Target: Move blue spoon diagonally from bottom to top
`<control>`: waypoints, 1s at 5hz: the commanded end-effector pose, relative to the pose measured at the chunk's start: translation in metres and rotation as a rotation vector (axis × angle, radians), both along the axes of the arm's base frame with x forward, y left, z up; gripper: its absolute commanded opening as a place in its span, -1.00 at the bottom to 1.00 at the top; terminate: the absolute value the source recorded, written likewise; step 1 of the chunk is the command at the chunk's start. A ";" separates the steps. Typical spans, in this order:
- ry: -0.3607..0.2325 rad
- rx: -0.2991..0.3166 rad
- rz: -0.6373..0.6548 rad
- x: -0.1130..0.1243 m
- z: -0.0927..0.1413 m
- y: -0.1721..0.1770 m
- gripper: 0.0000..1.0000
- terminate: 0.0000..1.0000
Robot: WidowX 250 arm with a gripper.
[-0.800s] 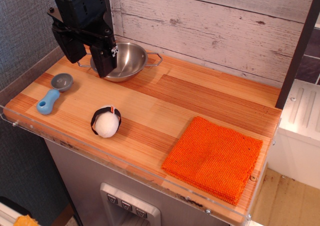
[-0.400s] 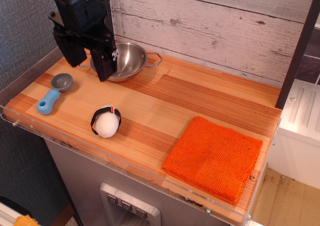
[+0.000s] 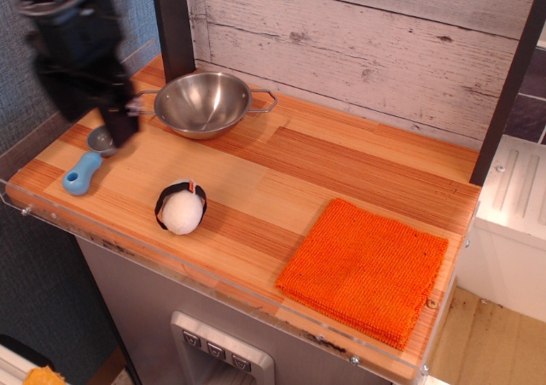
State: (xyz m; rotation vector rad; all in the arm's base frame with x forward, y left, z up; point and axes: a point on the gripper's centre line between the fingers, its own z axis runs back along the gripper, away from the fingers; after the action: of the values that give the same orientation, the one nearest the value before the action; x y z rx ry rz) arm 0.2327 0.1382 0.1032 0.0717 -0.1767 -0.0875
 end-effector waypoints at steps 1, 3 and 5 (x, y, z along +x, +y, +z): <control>0.077 0.069 0.087 -0.015 -0.020 0.053 1.00 -1.00; 0.142 0.063 0.243 -0.014 -0.052 0.076 1.00 -1.00; 0.119 0.050 0.296 0.003 -0.064 0.066 1.00 -1.00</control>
State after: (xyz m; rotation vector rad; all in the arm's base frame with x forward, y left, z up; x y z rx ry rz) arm 0.2331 0.2005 0.0288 0.1176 -0.0123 0.2027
